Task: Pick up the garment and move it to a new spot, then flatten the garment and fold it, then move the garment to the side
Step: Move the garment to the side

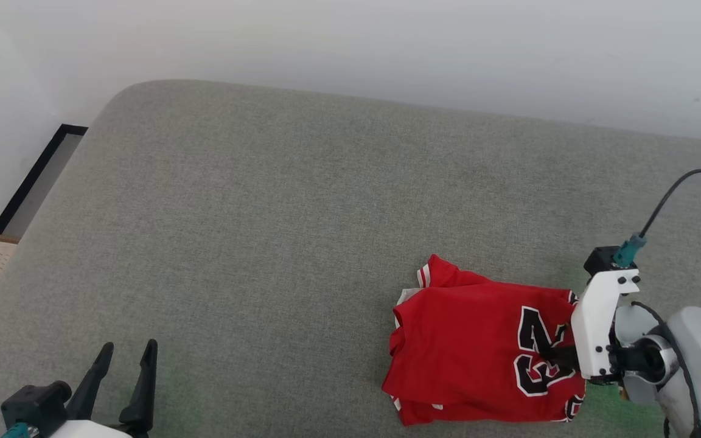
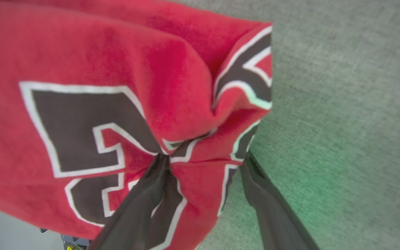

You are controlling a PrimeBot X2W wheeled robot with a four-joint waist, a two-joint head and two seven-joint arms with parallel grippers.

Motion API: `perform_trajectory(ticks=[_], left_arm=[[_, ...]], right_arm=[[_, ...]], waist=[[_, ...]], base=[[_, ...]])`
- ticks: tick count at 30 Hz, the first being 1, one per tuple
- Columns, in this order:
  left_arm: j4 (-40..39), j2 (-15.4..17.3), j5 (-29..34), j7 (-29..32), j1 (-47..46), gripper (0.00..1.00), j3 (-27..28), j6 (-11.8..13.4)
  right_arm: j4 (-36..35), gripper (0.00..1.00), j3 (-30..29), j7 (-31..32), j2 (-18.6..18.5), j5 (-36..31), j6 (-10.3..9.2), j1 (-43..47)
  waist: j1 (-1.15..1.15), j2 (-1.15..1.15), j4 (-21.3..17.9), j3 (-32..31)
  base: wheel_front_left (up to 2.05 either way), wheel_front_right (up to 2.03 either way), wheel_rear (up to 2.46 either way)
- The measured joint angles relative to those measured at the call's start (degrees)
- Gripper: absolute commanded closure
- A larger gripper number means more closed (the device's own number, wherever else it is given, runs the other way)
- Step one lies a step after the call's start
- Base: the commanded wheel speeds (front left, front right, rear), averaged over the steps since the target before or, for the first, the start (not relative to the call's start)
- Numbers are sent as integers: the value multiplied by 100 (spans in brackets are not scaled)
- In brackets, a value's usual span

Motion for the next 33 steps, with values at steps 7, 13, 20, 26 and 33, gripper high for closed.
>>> perform_trajectory(ticks=[7,13,20,26,33], left_arm=[[10,-2,-30,-1,-40,0,33,0],[-38,-4,-38,-1,-147,0,70,0],[-152,1,-5,-1,-371,0,70,0],[-301,0,98,-1,-638,0,-55,0],[-410,55,163,-1,-1093,0,-452,0]], right_arm=[[-91,100,56,65,65,210,3,-124],[-302,100,-46,-136,-49,244,11,-214],[-514,100,-297,-425,-482,-53,8,-428],[-701,100,-579,-550,-788,-406,8,-672],[-698,100,-926,-719,-1010,-888,7,-1014]], waist=[[0,0,-34,92],[0,0,-169,175],[0,0,-440,319],[0,0,-769,476],[0,0,-1246,688]], base=[[0,0,0],[0,0,0],[0,0,0],[0,0,0],[0,0,0]])
